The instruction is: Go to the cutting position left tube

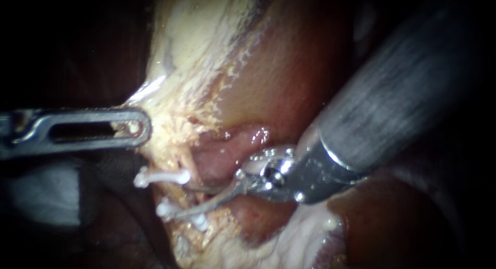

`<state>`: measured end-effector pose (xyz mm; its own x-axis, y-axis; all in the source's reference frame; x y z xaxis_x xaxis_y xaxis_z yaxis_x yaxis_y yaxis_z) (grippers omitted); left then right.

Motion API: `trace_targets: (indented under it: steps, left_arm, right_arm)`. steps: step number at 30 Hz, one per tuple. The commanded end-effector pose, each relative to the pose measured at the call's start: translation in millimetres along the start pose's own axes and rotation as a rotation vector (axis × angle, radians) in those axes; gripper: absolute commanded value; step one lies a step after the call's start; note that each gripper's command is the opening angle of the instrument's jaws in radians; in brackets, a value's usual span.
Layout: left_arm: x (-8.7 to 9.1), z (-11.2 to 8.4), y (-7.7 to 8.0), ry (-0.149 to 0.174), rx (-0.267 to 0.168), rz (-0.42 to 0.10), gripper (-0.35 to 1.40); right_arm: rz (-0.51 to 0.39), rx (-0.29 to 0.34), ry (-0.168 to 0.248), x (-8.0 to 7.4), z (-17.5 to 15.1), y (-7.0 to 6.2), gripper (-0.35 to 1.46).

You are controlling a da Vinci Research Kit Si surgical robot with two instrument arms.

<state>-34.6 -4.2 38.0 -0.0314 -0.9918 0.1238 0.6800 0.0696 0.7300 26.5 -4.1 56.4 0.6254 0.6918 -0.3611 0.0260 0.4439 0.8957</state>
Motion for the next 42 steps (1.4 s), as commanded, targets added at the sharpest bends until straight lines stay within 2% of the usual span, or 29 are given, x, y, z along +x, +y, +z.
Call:
trace_targets:
  steps: [1,13,28,34,42]
  left_arm:
    - [0.0,0.0,0.0,0.000,0.000,0.000,-0.35]
    - [0.0,0.0,-0.1,0.000,-0.001,0.000,-0.35]
    - [0.0,0.0,-0.1,0.000,-0.001,0.000,-0.35]
    - [0.0,0.0,-0.1,0.000,-0.001,0.000,-0.35]
    - [0.0,0.0,-0.1,0.000,-0.001,0.000,-0.35]
  right_arm:
    - [0.000,-0.002,-0.002,0.0,0.2,0.0,1.41]
    - [0.001,0.005,-0.009,0.2,1.6,1.2,1.41]
    - [-0.050,0.064,0.007,1.1,4.6,1.8,1.43]
    - [-0.074,0.106,0.035,1.6,5.3,2.0,1.43]
    - [-0.091,0.122,0.060,2.3,5.9,2.2,1.43]
